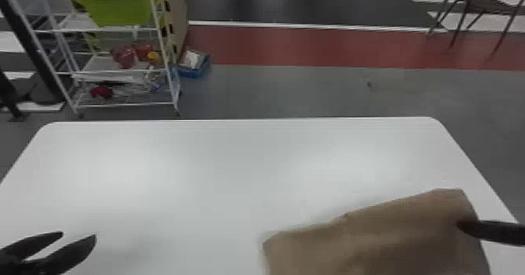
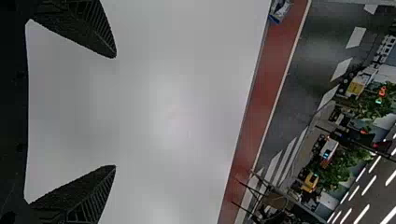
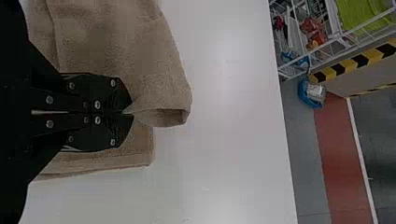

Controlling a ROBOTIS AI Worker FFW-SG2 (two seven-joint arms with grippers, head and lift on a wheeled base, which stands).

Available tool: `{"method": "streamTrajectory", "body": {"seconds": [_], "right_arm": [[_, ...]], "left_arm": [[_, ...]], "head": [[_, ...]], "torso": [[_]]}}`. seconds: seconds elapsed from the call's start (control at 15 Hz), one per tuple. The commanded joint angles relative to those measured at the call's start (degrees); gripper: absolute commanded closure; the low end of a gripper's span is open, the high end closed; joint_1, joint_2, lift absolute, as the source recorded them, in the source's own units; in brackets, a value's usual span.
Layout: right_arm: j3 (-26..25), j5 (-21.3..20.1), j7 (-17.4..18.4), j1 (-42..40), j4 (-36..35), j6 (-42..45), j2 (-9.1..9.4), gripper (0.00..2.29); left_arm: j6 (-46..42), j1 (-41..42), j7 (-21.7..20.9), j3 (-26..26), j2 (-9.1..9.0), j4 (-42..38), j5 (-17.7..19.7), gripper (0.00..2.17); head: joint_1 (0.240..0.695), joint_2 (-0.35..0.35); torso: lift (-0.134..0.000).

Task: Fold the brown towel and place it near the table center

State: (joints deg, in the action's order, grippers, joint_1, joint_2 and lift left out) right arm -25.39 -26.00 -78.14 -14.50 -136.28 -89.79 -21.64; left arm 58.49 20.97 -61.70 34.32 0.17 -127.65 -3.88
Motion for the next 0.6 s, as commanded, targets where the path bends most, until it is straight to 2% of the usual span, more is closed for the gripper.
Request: {"method": "streamTrajectory", "body": {"seconds": [0.0,0.33,0.53], "right_arm": [[-1.9,-0.4,-0.2,-4.5,2.4,-0.3,0.20,1.87],[0.2,-3.1,-0.2,-2.0,9.9,-0.3,0.55,1.87],[-0.4,-3.3,-0.2,0.3,10.2,-0.3,0.46,1.87]], "left_arm": [[0.0,-0.4,0.0,-0.2,-0.32,0.5,-0.1,0.02],[0.0,-0.2,-0.2,-1.3,-0.32,0.5,-0.3,0.02],[0.0,0.1,-0.5,-1.1,-0.32,0.5,-0.1,0.02]], "head": [[0.695,-0.073],[0.695,-0.140],[0.695,-0.155]], "torso": [[-0.122],[-0.122],[-0.122]]}}
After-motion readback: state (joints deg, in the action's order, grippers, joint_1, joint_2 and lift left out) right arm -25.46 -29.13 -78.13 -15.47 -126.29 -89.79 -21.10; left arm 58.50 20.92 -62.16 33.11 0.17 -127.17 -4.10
